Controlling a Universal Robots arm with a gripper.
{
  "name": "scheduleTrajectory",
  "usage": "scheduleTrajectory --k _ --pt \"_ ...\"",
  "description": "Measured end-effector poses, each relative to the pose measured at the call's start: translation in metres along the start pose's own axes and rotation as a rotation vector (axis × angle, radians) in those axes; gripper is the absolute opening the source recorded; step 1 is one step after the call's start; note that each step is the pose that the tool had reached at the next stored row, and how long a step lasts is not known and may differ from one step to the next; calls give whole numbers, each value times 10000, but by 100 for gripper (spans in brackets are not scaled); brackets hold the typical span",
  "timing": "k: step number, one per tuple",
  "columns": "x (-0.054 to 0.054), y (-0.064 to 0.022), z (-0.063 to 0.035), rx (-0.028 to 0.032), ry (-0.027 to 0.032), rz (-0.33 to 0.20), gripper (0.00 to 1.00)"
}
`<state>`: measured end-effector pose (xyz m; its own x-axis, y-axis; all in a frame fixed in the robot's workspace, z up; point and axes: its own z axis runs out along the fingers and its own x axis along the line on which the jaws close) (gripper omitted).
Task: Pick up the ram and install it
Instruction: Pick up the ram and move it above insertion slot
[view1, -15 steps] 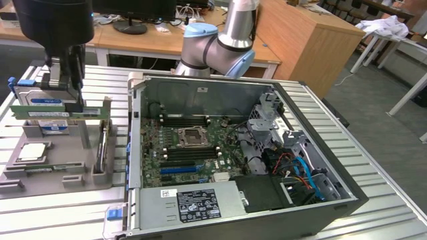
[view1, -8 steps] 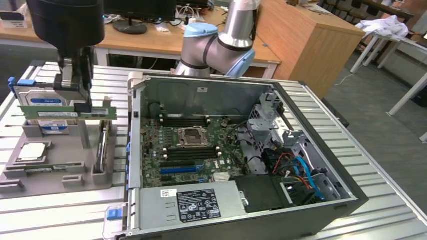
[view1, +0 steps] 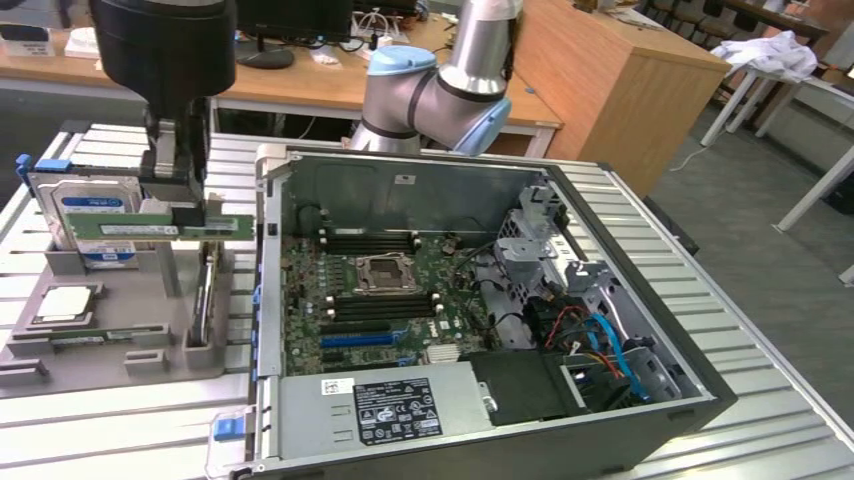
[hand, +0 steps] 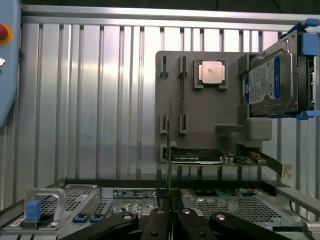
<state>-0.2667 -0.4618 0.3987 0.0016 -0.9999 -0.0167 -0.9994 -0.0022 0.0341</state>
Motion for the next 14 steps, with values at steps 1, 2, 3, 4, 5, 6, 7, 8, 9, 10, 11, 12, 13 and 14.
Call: scheduleTrajectory --k 1,2,3,4,5,6,7,8,9,10,11,12,13,14 --pt "1 -21 -1 0 0 0 12" --pt "3 -41 -1 1 0 0 12" --pt "4 -62 -3 -1 0 1 12" --pt "5 -84 -3 0 0 1 12" --pt "7 -105 -4 0 0 1 12" --pt "8 -124 -4 0 0 0 12" --pt "9 -142 -5 0 0 0 12" --pt "10 -160 -6 -1 1 0 12" --pt "10 -178 -6 0 0 0 12" --pt "11 -196 -7 0 1 0 12" --pt "12 -214 -7 0 -1 0 12" --pt "13 -230 -8 0 0 0 12" --pt "14 -246 -9 -1 1 0 12" --pt "14 -263 -9 0 0 1 12"
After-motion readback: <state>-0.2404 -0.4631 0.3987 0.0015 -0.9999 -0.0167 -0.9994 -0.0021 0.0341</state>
